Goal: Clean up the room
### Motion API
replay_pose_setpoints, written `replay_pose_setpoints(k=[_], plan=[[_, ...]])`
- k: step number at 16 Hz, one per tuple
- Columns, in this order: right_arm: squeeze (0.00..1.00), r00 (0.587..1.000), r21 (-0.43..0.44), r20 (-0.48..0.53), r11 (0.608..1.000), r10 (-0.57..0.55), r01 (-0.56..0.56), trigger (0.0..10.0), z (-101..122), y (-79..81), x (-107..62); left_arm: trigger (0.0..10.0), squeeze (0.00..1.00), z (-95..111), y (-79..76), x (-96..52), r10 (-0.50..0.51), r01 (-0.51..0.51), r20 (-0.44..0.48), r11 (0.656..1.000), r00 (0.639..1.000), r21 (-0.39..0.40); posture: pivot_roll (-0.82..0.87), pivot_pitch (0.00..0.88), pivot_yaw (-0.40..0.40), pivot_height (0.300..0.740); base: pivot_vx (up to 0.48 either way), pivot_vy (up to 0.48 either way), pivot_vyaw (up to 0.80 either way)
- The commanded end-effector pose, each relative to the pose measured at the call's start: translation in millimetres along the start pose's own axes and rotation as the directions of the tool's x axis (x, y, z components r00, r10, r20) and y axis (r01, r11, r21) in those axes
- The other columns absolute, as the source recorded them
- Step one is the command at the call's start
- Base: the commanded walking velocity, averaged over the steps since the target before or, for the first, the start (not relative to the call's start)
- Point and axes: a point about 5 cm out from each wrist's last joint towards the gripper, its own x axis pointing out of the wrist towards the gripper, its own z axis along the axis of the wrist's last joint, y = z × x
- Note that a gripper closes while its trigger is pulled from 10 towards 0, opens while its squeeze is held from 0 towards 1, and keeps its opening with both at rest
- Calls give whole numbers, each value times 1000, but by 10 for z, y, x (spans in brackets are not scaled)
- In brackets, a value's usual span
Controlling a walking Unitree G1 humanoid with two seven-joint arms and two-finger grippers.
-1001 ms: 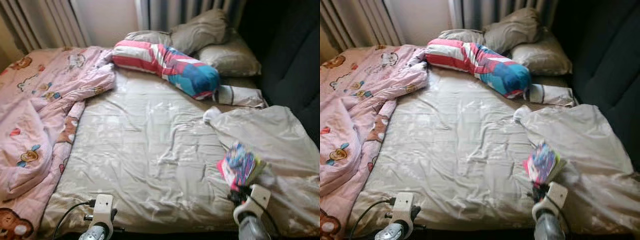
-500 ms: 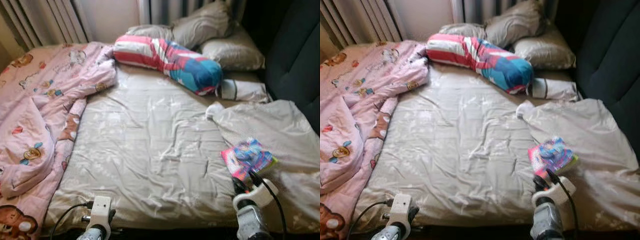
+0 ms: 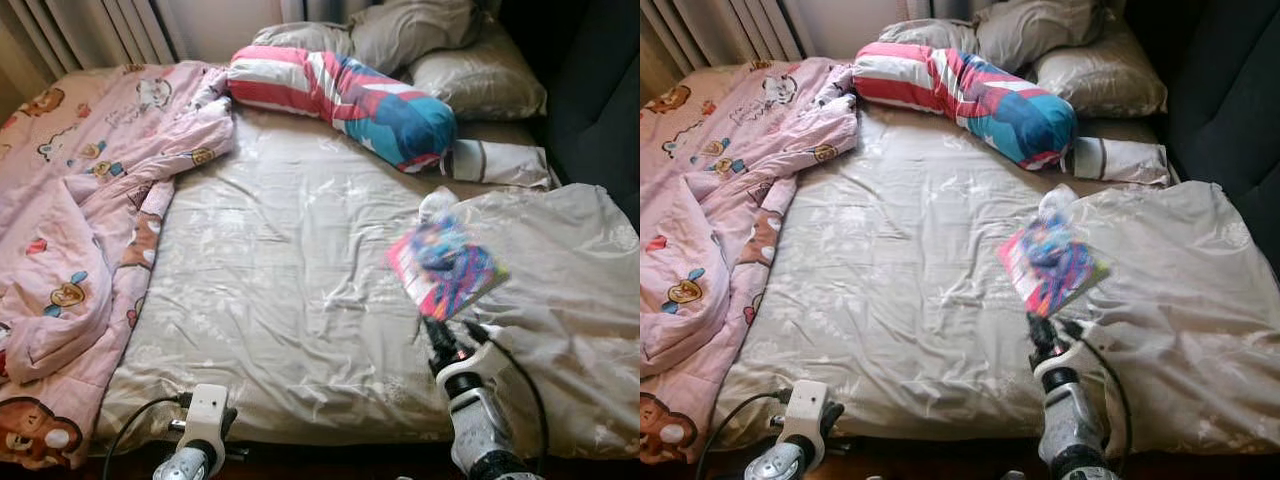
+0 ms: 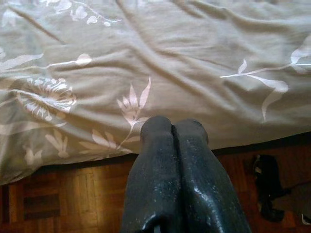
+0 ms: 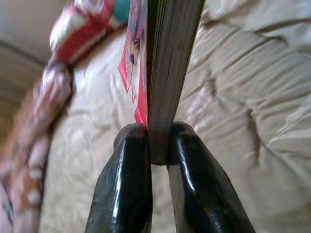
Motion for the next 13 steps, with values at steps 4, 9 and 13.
replay_pose_setpoints(k=[4,9,13], plan=[[0,998,97,49,995,-43,38,10000,-33,-67,-74,10000,0,-69,-4,-29,-12,12,-24,1000,1000,24,34,177,41,740,0,0,0],[0,999,51,35,998,-40,38,10000,-7,-62,-55,10000,0,-73,-1,-29,-14,15,-30,999,999,33,29,154,41,740,0,0,0],[0,997,7,-16,997,-73,73,10000,-38,-78,-50,10000,0,-69,-14,-24,-14,15,-29,999,999,31,36,162,37,725,0,0,0]])
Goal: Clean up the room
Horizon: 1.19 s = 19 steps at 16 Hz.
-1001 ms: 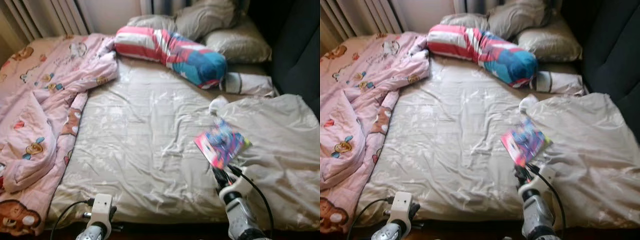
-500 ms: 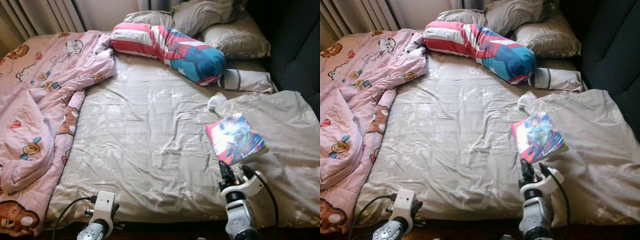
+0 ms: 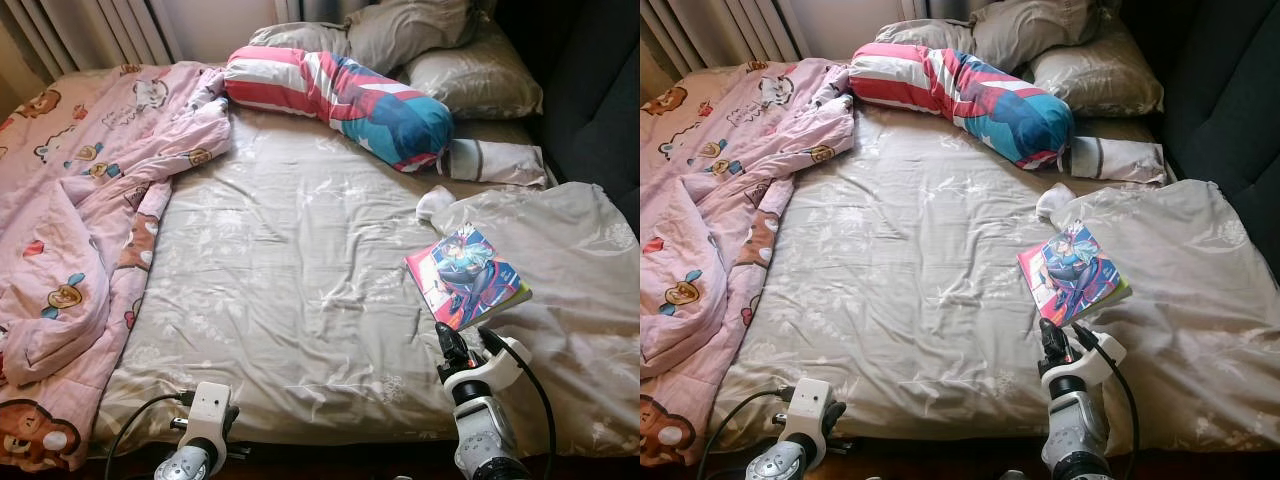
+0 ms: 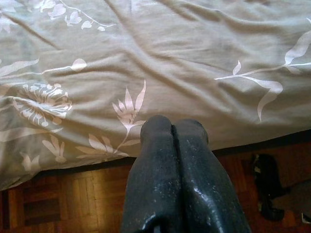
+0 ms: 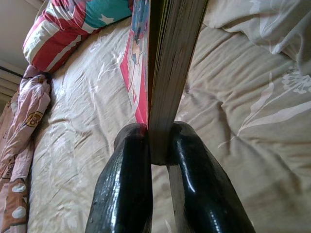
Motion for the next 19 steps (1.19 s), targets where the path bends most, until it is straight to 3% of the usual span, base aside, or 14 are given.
replay_pose_setpoints(k=[1,4,13,15,19], plan=[[0,1000,-9,-9,1000,5,-5,10000,-20,24,9,10000,0,-87,5,-36,-4,4,-32,1000,999,19,39,173,39,710,0,0,0],[0,1000,-24,-18,1000,-10,10,10000,-43,13,-5,10000,0,-106,27,-54,-1,2,-30,1000,1000,20,44,185,43,671,0,0,0],[0,997,-61,-57,997,-52,49,10000,-78,-13,-10,10000,0,-118,56,-68,2,-1,-31,1000,1000,22,56,207,57,671,0,0,0],[0,998,-64,-47,997,-47,43,10000,-74,-8,-12,10000,0,14,73,-31,6,-6,35,1000,999,15,55,210,58,646,0,0,0],[0,998,-87,-41,995,-57,53,10000,-72,-16,-20,10000,0,354,-4,96,-3,7,158,1000,987,-29,58,214,56,642,0,0,0]])
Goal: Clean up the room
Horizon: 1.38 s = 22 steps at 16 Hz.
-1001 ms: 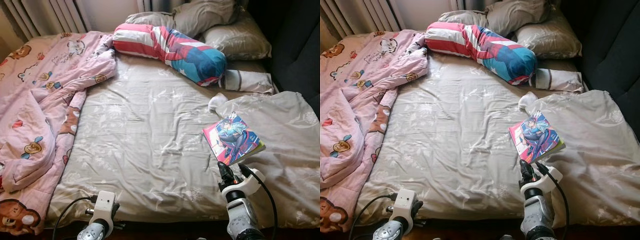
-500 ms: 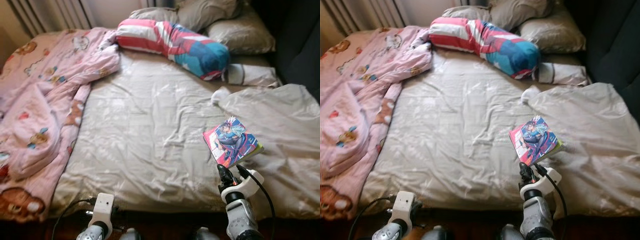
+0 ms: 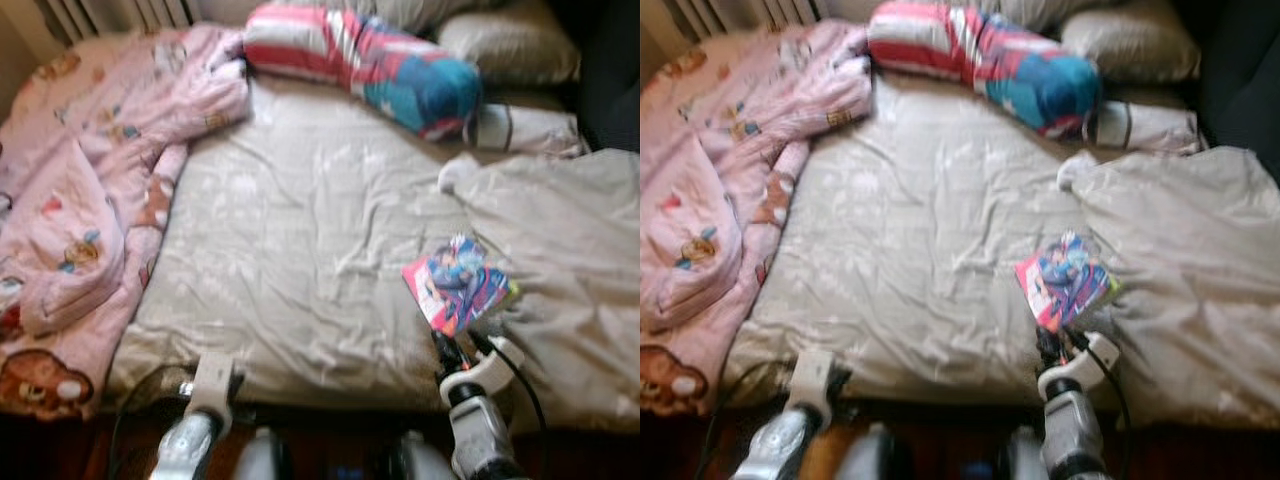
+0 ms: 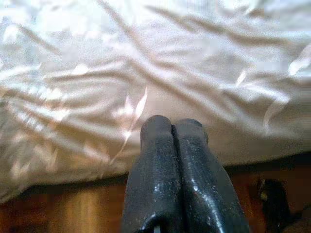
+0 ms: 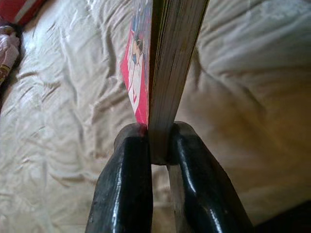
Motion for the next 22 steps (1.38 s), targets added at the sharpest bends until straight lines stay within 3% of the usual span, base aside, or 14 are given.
replay_pose_setpoints(k=[1,7,12,16,22], plan=[[0,1000,-23,14,1000,3,-2,10000,10,-3,-8,10000,0,-81,24,-47,19,-20,-19,999,1000,-39,55,215,56,642,0,0,0],[0,999,-15,41,1000,-6,6,10000,116,8,46,10000,0,-21,36,-50,11,-10,30,999,999,-41,67,241,58,642,0,0,0],[0,998,-14,55,999,34,-33,10000,208,116,134,10000,0,251,-3,34,3,9,154,997,988,-76,86,291,61,642,0,0,0],[0,997,-10,70,999,45,-44,10000,262,145,166,10000,0,423,-104,109,-24,43,204,995,979,-90,77,302,62,642,0,0,0],[0,997,4,69,1000,26,-27,10000,160,65,80,10000,0,362,-110,57,-32,53,199,994,979,-100,65,273,61,642,0,0,0]])
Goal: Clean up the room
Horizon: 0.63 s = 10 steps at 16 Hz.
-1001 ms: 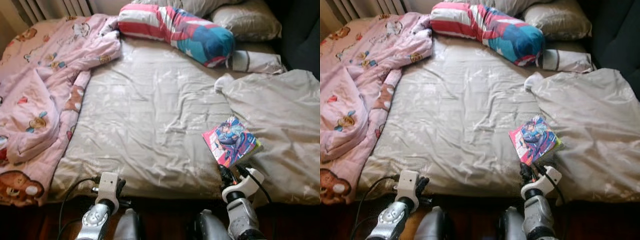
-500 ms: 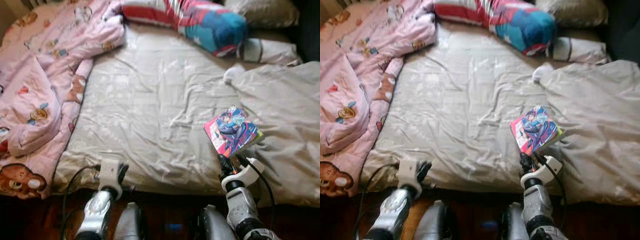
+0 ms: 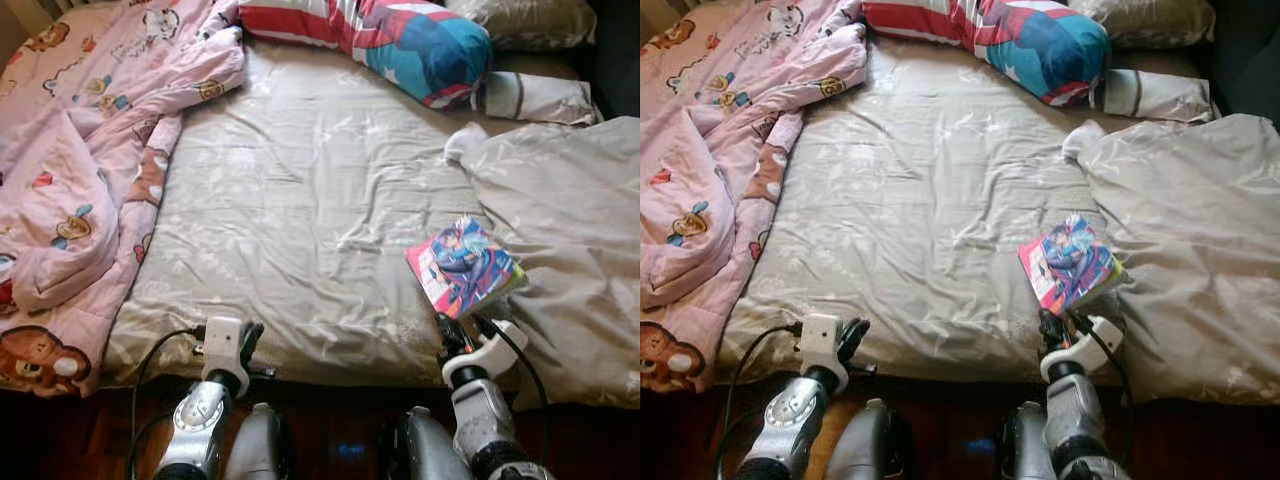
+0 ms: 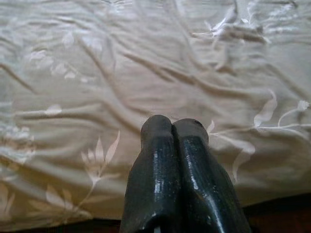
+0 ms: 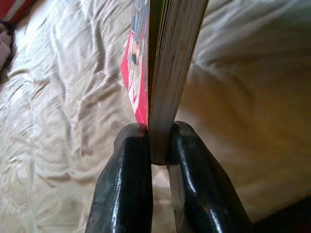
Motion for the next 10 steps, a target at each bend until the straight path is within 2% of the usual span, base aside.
replay_pose_setpoints(k=[1,5,8,10], plan=[[0,1000,-3,19,1000,5,-5,10000,-6,-16,-27,10000,0,-66,13,-49,5,-5,-28,1000,1000,-14,65,272,60,642,0,0,0],[0,1000,-54,-10,998,-20,19,10000,13,-48,-19,10000,0,-32,-4,-14,5,-6,-21,1000,1000,-20,57,286,57,637,0,0,0],[0,1000,-75,-2,997,-23,23,10000,36,-63,-22,10000,0,-53,-16,-27,2,-2,-29,1000,1000,-15,51,285,55,607,0,0,0],[0,999,-64,39,998,-18,20,10000,67,-69,-32,10000,0,-58,-17,-35,1,-2,-29,1000,1000,-15,51,284,54,607,0,0,0]])
